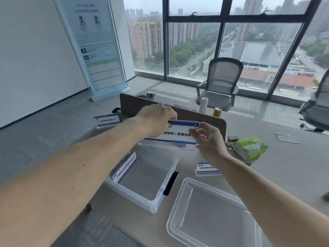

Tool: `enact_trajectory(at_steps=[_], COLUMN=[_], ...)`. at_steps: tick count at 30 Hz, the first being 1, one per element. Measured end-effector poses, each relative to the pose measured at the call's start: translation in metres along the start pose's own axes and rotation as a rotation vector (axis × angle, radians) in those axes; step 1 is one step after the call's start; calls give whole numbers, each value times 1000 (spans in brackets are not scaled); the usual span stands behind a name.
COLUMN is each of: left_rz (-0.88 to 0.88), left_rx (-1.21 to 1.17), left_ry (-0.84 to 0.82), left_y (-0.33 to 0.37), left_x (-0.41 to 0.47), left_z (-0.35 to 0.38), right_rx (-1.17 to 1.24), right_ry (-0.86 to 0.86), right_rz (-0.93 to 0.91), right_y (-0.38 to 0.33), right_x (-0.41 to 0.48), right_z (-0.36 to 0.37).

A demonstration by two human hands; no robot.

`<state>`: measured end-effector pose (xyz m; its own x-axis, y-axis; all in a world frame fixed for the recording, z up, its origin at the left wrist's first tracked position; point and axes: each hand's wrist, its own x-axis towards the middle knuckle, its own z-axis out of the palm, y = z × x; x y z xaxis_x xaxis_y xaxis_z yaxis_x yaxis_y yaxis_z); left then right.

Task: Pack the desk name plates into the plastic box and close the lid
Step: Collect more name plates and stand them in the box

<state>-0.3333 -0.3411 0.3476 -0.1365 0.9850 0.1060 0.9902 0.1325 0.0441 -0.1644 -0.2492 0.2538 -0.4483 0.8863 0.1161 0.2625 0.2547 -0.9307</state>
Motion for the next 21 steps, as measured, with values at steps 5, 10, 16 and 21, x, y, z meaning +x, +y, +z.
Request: enact_trajectory(at_steps=[5,10,16,21], left_rz=[-4,-60,-109,-87], left_rx=[-31,-31,-14,-5], left_ry=[-58,-52,-145,-199], left_y=[-59,-105,-161,-202], left_x=[1,11,22,32], left_z=[9,23,58,113], right_rx=[-37,-102,-175,-323], right_ry=[-12,-2,-99,-232], right_rz=[14,13,36,73], right_y=[-10,-5,24,56], right_x=[15,45,66,65], right_z=[53,88,128,163])
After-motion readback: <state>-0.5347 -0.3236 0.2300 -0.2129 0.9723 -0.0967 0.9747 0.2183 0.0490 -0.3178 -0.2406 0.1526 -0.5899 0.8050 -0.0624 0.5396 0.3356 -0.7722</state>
